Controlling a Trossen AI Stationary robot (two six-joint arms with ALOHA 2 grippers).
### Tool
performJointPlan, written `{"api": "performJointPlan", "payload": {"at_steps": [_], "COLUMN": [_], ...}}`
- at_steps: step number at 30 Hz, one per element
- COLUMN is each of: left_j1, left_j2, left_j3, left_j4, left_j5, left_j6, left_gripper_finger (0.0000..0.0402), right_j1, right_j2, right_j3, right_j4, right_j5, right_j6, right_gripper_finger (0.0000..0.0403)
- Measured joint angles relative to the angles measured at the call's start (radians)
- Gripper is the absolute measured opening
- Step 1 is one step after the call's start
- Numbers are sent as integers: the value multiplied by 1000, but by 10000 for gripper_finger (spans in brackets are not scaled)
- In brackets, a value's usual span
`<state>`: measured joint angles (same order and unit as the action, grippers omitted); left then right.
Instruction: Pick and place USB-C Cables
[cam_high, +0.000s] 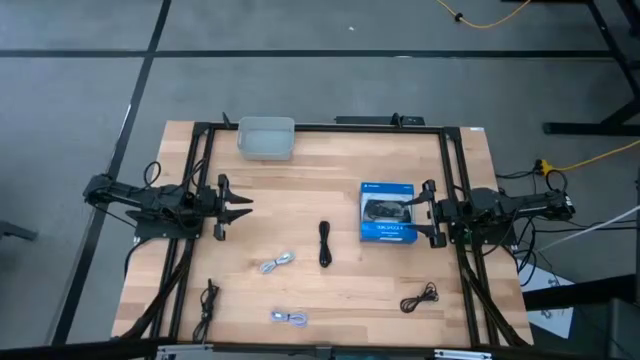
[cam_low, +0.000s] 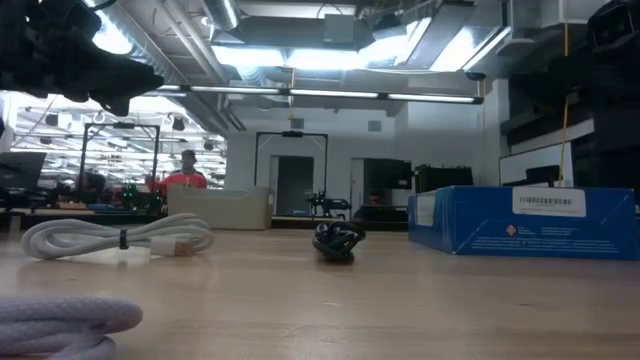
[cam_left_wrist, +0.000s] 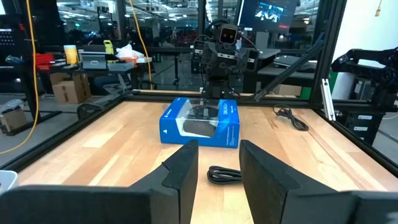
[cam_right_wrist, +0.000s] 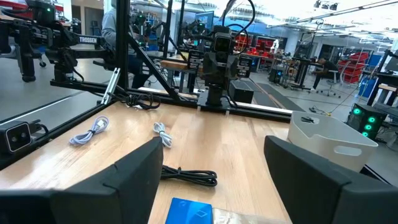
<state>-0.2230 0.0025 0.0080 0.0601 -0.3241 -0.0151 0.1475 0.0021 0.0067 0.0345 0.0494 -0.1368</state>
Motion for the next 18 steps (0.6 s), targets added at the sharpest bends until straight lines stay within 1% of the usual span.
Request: {"api": "performJointPlan", "payload": {"at_steps": [13,15,18], "left_j1": [0,0,0], "left_j2": [0,0,0], "left_j3": [0,0,0], "left_j4": [0,2,23], "left_j5": [0,-1,2], "left_j6": [0,28,109], "left_gripper_finger": [110,110,110], "right_j1": [0,0,0], "right_j2": [0,0,0], "right_j3": [0,0,0], "right_j4": [0,1,3], "right_j5": [0,0,1], "right_j6": [0,-9,-48], "right_gripper_finger": [283,283,283]}}
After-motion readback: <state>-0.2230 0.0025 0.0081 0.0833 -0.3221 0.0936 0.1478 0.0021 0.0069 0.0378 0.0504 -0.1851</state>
